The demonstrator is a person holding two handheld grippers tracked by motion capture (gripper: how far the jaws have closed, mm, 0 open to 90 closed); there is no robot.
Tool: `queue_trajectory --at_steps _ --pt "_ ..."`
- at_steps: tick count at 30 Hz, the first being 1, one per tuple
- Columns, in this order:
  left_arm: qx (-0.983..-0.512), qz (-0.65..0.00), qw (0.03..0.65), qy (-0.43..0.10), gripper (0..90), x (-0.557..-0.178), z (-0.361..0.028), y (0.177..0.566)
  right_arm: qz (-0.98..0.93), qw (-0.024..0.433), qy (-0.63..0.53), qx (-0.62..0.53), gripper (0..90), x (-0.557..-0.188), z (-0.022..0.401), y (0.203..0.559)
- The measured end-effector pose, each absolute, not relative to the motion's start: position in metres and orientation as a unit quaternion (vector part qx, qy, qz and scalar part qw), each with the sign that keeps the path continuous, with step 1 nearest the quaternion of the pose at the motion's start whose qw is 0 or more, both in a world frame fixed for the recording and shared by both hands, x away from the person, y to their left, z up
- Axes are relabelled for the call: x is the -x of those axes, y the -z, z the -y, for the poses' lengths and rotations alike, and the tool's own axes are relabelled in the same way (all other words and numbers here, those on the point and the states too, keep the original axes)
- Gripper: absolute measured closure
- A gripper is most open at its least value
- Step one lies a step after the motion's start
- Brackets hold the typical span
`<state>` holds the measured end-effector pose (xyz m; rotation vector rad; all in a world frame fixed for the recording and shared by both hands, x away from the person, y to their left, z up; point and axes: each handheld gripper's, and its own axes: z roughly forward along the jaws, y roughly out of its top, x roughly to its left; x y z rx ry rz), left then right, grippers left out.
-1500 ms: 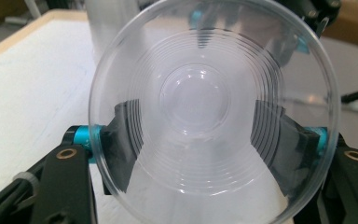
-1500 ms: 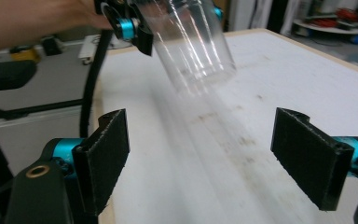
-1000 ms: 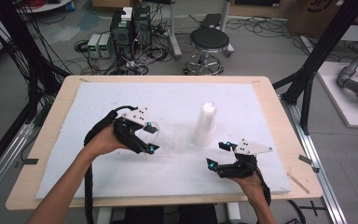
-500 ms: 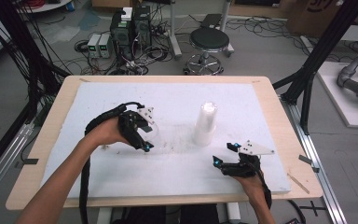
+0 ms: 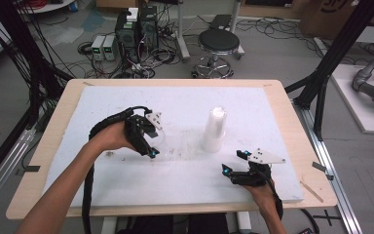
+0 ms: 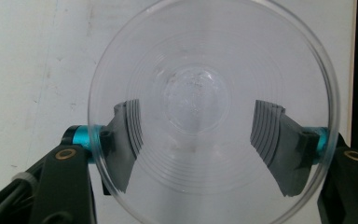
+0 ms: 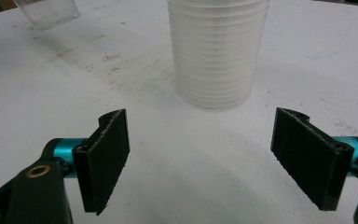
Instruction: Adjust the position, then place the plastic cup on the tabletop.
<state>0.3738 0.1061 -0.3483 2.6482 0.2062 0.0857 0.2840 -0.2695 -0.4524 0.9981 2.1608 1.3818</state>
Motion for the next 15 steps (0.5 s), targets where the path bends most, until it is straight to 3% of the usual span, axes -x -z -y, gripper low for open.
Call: queue_trajectory --at_steps 15 --pt "-0.968 -0.081 0.236 -0.036 33.4 -0.3783 -0.1058 0.3496 -0.771 0.186 -0.492 -0.359 19.1 -0.2847 0.2693 0.4527"
